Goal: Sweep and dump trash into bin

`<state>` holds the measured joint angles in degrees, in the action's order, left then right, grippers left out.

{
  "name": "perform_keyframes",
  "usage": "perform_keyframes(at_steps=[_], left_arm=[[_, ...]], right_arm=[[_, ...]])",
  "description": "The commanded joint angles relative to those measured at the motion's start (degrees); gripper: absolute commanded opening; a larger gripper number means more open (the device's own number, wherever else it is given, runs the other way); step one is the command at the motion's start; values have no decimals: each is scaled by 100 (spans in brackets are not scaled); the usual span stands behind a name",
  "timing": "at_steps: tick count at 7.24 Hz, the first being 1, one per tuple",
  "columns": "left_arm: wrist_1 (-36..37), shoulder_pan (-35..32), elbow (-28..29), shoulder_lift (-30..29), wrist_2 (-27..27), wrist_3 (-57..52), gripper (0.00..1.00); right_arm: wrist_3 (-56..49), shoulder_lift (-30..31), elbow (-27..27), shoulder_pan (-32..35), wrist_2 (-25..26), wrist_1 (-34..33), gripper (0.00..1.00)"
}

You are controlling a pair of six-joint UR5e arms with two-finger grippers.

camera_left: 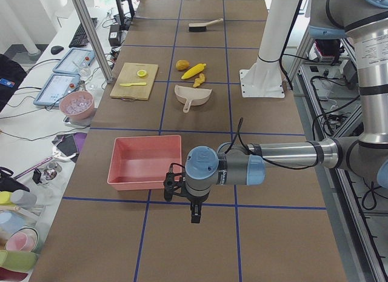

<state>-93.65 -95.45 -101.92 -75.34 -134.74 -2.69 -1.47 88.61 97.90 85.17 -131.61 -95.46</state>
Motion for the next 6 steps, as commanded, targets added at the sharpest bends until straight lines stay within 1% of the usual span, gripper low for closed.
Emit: perform_keyframes(at_steps=[1, 4, 6], left_arm=[[4, 9, -3, -15, 0, -20, 99], [-13, 9, -12, -77, 0, -12, 99], [-13, 9, -3, -217, 0, 6, 99]], right_arm=[[-2, -19, 9, 8, 108, -17, 100], [6, -19, 9, 8, 109, -17, 100], [15, -27, 9, 8, 100, -17, 100]])
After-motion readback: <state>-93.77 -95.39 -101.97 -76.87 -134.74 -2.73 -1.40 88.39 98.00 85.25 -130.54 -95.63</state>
